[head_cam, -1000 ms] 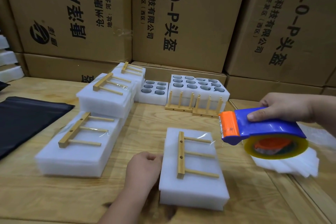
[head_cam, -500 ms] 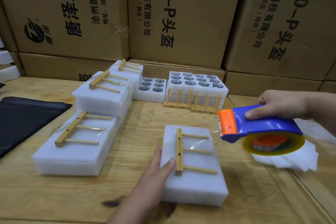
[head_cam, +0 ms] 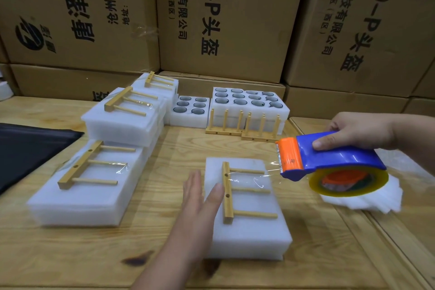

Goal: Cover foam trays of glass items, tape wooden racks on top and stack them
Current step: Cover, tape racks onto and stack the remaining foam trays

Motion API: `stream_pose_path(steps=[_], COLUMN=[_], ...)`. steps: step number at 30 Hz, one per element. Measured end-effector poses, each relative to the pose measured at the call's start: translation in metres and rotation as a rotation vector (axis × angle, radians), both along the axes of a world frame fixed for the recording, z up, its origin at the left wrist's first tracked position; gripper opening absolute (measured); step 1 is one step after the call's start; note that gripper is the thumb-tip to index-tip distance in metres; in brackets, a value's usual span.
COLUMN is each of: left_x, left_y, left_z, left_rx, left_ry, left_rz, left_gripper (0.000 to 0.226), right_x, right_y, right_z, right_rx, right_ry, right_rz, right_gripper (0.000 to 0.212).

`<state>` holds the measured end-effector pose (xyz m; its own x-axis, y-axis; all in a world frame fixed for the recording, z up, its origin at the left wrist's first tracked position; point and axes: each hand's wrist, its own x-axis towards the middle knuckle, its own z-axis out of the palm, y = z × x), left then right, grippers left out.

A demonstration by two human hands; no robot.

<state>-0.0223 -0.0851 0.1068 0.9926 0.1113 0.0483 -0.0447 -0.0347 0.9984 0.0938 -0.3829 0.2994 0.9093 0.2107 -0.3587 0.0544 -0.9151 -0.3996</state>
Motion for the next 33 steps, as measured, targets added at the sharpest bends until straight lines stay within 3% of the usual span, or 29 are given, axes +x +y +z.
stream_pose_path(steps=[4, 7, 11, 14, 24, 33], left_x=[0.021, 0.036, 0.045, 0.044, 0.045, 0.046], left_y=[-0.016, -0.044, -0.067, -0.071, -0.076, -0.075], left_z=[0.041, 0.053, 0.040, 0.027, 0.019, 0.015], left_rx=[0.520, 0.903, 1.148, 1.308, 1.432, 1.457], left_ry=[-0.171, -0.192, -0.051, -0.047, -0.020, -0.030], left_rz=[-0.118, -0.226, -0.226, -0.171, -0.154, -0.145], left_gripper=[0.119, 0.127, 0.129, 0.129, 0.127, 0.126], right_x=[0.003, 0.004, 0.004, 0.004, 0.009, 0.012], right_y=[0.000, -0.001, -0.002, -0.003, -0.016, -0.037], right_z=[-0.001, -0.001, -0.003, -0.012, -0.040, -0.059], right_rx=[-0.002, -0.001, 0.000, -0.009, 0.051, 0.140], right_ry=[-0.003, 0.001, 0.012, 0.017, 0.025, -0.016], right_rz=[0.008, 0.014, 0.026, 0.042, 0.072, 0.103], right_gripper=[0.070, 0.069, 0.072, 0.072, 0.082, 0.075])
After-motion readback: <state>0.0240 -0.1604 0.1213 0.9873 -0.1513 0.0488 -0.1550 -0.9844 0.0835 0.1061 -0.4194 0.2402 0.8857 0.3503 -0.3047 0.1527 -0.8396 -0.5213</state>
